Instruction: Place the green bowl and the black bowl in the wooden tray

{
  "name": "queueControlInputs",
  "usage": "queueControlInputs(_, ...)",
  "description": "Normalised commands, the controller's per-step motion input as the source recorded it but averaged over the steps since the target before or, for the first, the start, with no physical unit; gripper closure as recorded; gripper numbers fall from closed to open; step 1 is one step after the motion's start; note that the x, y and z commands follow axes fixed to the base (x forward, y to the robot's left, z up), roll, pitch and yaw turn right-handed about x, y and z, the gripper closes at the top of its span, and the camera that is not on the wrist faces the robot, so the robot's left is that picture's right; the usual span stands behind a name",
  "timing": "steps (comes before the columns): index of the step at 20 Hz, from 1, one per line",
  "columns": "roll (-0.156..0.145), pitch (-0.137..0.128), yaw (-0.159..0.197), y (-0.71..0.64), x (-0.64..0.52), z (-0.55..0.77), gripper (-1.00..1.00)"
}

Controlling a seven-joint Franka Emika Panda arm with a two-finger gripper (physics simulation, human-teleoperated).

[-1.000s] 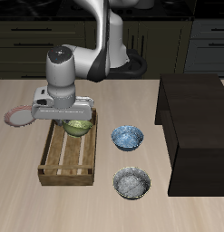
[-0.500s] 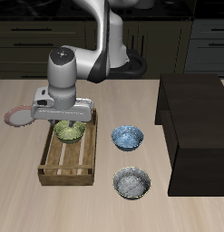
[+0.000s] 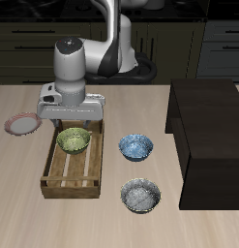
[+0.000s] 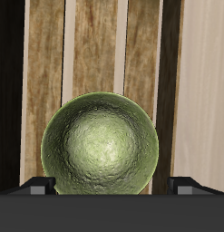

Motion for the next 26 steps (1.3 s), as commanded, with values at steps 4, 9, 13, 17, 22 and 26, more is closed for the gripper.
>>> queueControlInputs(4, 0.028, -0.044, -0.002, 0.19, 0.0, 0.41, -1.0)
queueControlInputs(9, 0.013, -0.033, -0.006, 0.08, 0.14, 0.41, -1.0)
queueControlInputs(13, -0.031, 0.03, -0.045, -0.13, 0.3, 0.23, -1.0)
queueControlInputs(17, -0.014, -0.045, 0.034, -0.04, 0.23, 0.3, -1.0)
queueControlInputs(22, 0.004, 0.044, -0.013, 0.04, 0.26, 0.02, -1.0)
queueControlInputs(26, 0.03, 0.022, 0.002, 0.13, 0.21, 0.04, -1.0)
